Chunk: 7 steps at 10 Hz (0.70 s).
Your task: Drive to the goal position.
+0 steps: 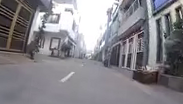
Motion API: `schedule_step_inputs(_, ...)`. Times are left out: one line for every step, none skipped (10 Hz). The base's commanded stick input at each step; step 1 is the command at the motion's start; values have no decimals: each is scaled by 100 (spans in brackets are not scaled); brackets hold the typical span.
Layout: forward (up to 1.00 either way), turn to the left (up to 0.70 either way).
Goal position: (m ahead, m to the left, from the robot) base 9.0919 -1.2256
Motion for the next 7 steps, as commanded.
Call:
schedule_step_inputs(70,0)
schedule_step_inputs(70,0)
schedule_step_inputs(70,0)
schedule_step_inputs(70,0)
schedule_step_inputs(70,0)
schedule_step_inputs(70,0)
schedule_step_inputs(70,0)
